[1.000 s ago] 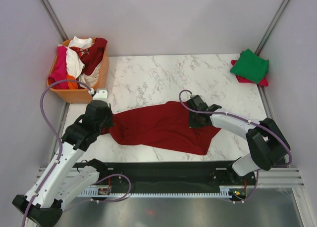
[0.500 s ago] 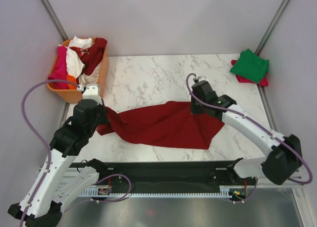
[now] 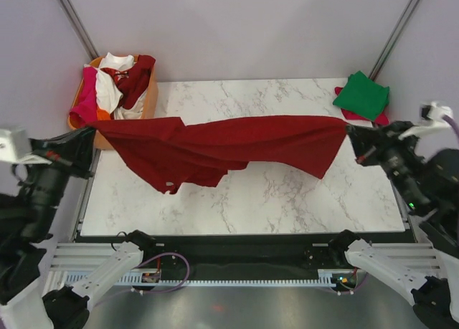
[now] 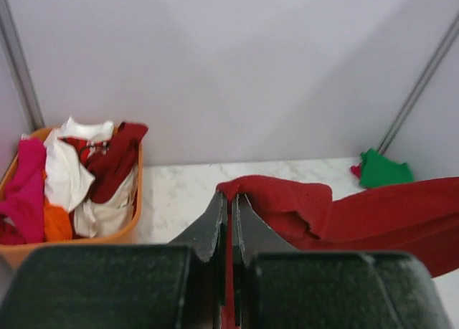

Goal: Fold and stack the t-shirts
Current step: Flatten the tshirt out

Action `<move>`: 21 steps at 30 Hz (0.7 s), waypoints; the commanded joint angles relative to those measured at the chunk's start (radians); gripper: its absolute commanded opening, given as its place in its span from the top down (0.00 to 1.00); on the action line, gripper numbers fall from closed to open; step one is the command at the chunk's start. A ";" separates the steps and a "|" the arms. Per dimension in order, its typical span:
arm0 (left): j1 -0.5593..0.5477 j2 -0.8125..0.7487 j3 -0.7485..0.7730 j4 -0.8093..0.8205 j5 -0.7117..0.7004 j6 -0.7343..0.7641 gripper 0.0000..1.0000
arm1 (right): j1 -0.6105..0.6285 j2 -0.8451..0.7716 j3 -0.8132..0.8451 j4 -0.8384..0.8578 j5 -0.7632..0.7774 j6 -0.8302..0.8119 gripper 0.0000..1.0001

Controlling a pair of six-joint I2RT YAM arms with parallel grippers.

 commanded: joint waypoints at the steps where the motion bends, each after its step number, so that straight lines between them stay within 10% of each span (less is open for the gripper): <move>1: 0.000 -0.008 0.160 0.044 0.116 0.100 0.98 | 0.004 -0.091 0.050 -0.050 0.067 -0.058 1.00; 9: 0.002 0.011 0.309 0.093 0.449 0.120 0.98 | -0.008 -0.197 0.200 -0.035 0.085 -0.146 1.00; 21: 0.002 0.471 0.278 0.328 0.096 0.271 0.98 | 0.009 0.212 0.135 0.160 0.512 -0.275 1.00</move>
